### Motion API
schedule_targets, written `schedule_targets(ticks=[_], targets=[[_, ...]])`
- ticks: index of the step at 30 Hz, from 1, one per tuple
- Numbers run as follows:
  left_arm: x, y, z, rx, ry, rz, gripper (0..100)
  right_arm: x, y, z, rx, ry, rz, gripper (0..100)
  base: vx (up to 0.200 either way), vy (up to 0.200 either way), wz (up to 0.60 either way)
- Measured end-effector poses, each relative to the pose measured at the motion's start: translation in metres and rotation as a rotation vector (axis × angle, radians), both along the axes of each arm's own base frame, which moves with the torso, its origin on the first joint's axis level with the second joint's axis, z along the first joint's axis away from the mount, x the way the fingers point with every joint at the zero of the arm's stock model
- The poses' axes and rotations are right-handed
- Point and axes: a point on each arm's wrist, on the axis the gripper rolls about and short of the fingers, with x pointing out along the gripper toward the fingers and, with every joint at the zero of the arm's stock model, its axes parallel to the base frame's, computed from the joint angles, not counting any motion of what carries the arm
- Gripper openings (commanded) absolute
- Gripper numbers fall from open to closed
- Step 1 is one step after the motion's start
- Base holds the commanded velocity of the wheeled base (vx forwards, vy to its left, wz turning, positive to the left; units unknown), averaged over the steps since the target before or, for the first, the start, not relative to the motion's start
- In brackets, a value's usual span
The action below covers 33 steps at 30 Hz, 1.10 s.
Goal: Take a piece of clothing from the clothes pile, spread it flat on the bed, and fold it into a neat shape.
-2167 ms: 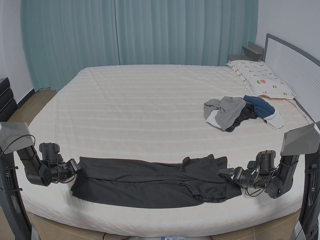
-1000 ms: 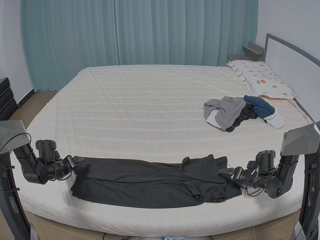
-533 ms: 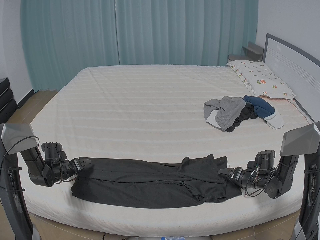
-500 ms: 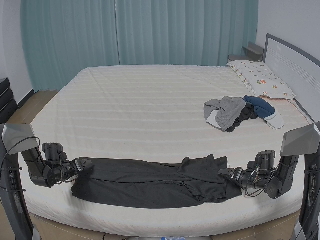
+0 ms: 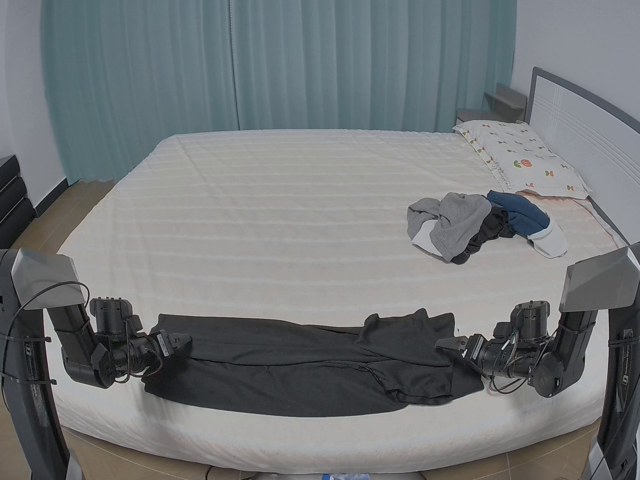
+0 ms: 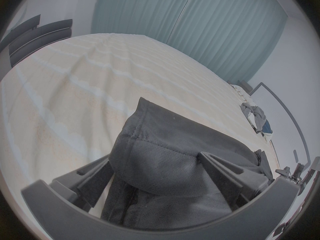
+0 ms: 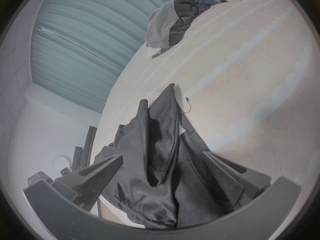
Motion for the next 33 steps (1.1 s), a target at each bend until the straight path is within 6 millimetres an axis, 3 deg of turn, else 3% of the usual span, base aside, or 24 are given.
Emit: schedule_targets(ticks=[21,27,33], targets=[[-0.001,0.001,-0.001,0.001,0.006,0.012,0,0.003,-0.009,0.01,0.029,-0.017,-0.043,100,0.0,0.0,0.0],[-0.001,0.002,0.001,0.003,-0.007,0.016,0,0.007,-0.015,0.014,0.035,-0.037,-0.064,100,-0.2,0.0,0.0],[0.002,0.003,0.006,0.009,-0.048,0.024,0,0.011,-0.016,0.012,0.035,-0.041,-0.069,100,0.0,0.0,0.0]])
